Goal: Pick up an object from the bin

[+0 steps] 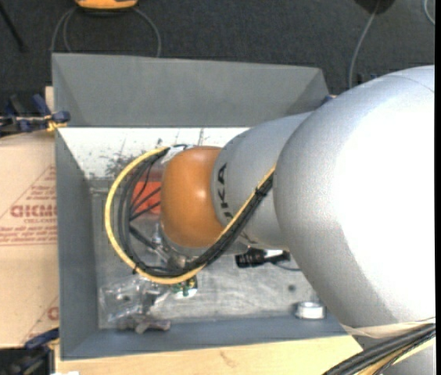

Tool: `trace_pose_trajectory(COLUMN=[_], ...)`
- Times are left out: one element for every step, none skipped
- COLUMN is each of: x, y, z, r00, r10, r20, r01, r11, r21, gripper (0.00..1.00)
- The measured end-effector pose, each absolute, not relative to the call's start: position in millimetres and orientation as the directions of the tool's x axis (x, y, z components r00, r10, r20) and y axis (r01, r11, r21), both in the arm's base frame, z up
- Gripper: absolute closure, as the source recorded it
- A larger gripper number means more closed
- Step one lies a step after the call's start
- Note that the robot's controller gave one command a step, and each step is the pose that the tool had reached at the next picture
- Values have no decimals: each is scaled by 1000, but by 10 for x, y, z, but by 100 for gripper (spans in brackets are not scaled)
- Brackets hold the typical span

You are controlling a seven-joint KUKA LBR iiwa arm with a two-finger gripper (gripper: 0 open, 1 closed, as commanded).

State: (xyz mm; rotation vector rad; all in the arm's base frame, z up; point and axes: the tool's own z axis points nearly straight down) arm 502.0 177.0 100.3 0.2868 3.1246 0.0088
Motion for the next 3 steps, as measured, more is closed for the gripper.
trace_pose_trajectory(x=[4967, 5001, 5009], y=[1715, 1710, 1706], z=[755, 776, 787], r00=[-992, -992, -991], r10=[-128, -128, -130], r20=[-19, -11, -14], r01=[-128, -128, -130], r11=[992, 992, 992], r21=[2, 0, 0], gripper=[0, 0, 100])
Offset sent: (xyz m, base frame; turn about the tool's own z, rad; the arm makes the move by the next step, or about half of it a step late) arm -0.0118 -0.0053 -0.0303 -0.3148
